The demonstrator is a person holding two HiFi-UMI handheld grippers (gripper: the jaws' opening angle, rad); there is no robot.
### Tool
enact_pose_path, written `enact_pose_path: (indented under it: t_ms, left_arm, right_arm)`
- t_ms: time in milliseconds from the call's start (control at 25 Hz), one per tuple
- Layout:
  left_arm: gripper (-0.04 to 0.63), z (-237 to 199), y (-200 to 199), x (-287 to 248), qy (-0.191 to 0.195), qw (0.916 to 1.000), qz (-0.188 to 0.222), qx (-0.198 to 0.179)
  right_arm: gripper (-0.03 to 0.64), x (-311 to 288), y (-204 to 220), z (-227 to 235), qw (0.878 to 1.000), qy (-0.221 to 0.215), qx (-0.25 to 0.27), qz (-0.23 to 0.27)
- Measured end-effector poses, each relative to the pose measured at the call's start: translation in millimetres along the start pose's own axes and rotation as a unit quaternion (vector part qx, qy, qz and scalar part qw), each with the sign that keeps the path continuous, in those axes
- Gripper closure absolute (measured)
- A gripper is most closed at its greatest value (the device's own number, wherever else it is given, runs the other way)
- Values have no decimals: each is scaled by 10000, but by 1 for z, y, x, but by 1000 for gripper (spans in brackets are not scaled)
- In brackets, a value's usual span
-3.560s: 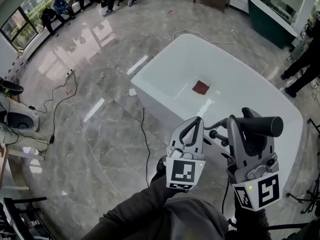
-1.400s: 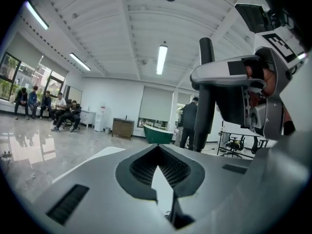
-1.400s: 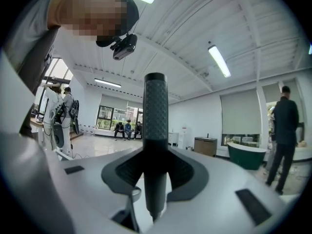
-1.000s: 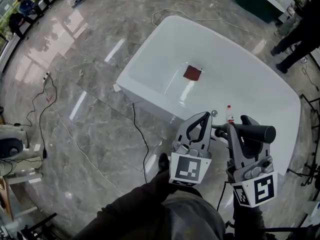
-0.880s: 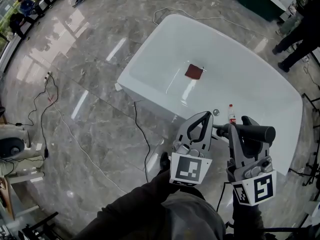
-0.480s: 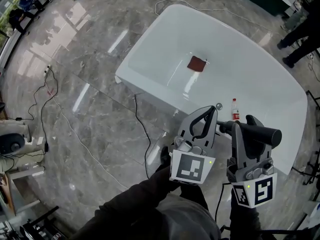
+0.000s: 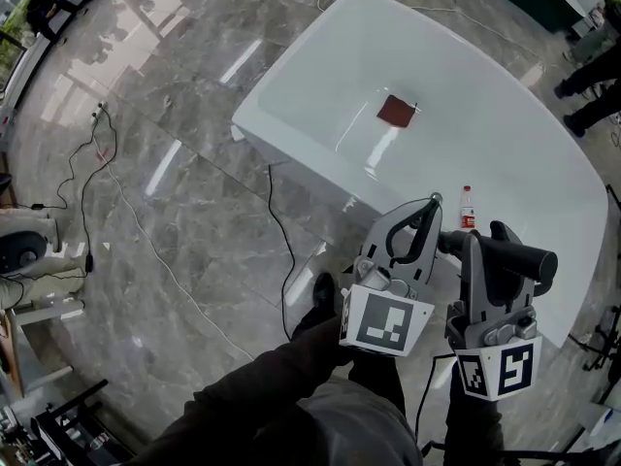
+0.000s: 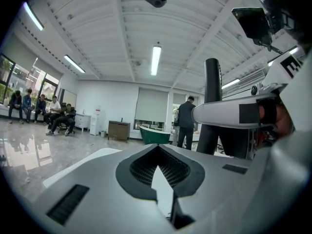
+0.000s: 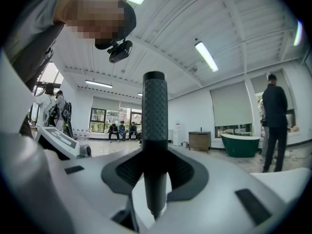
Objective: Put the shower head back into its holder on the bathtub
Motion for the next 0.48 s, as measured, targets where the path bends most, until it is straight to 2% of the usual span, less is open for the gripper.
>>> enact_pose_path:
  t_ms: [480]
  left_arm:
    - [592,-11,30,1,-26,10000,-1,40]
  right_arm:
    - [485,-13,39,-6,10000,-37,7,-51]
Point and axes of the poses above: the fingertips, and each gripper's own axes: x backward along the fingers, z to its right, y out of its underside, the point moved 3 cm from there along x, backward along the fingers
